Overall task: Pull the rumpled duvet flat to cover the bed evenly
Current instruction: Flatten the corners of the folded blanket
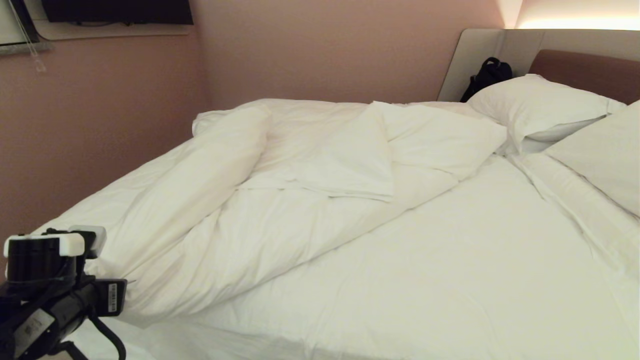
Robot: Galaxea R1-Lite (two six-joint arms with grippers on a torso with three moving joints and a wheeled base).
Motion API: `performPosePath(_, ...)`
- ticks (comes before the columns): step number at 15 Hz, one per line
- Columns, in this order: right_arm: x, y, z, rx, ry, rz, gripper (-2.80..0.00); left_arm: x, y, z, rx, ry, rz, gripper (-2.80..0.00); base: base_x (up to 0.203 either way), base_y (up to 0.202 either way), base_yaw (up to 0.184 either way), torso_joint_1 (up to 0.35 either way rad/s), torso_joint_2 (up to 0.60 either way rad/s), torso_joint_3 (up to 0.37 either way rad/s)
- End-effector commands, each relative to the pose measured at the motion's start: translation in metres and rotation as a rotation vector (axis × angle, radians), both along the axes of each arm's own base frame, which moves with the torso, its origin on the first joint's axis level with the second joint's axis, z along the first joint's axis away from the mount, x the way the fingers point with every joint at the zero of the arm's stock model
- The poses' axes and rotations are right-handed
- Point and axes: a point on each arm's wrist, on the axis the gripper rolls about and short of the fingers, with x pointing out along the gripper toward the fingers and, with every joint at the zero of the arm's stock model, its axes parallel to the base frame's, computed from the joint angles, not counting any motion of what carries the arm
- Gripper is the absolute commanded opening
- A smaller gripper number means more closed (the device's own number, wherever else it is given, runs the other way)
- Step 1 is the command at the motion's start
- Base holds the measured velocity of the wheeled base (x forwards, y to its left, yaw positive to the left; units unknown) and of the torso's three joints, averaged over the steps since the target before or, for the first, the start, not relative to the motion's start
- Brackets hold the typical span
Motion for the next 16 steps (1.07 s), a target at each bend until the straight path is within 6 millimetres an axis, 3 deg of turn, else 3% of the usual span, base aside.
performPosePath(1, 0.000, 0.000, 0.000, 0.001, 0.000, 0.000, -2.80, -0.002, 0.000, -0.007, -0.002, 0.033, 0.003, -2.80, 0.000, 0.000, 0.000, 0.000, 0.00, 0.000)
performPosePath(4, 0.000, 0.000, 0.000, 0.000, 0.000, 0.000, -2.80, -0.002, 0.000, -0.015, -0.010, 0.068, 0.003, -2.80, 0.000, 0.000, 0.000, 0.000, 0.00, 0.000)
performPosePath(5, 0.000, 0.000, 0.000, 0.000, 0.000, 0.000, -2.80, -0.001, 0.000, -0.015, -0.017, 0.063, 0.010, 0.00, 0.000, 0.000, 0.000, 0.000, 0.00, 0.000)
performPosePath(9, 0.000, 0.000, 0.000, 0.000, 0.000, 0.000, -2.80, -0.005, -0.002, 0.000, -0.066, -0.035, -0.015, 0.00, 0.000, 0.000, 0.000, 0.000, 0.00, 0.000)
performPosePath(16, 0.000, 0.000, 0.000, 0.000, 0.000, 0.000, -2.80, -0.009, -0.003, 0.075, -0.218, -0.517, -0.029, 0.00, 0.000, 0.000, 0.000, 0.000, 0.00, 0.000)
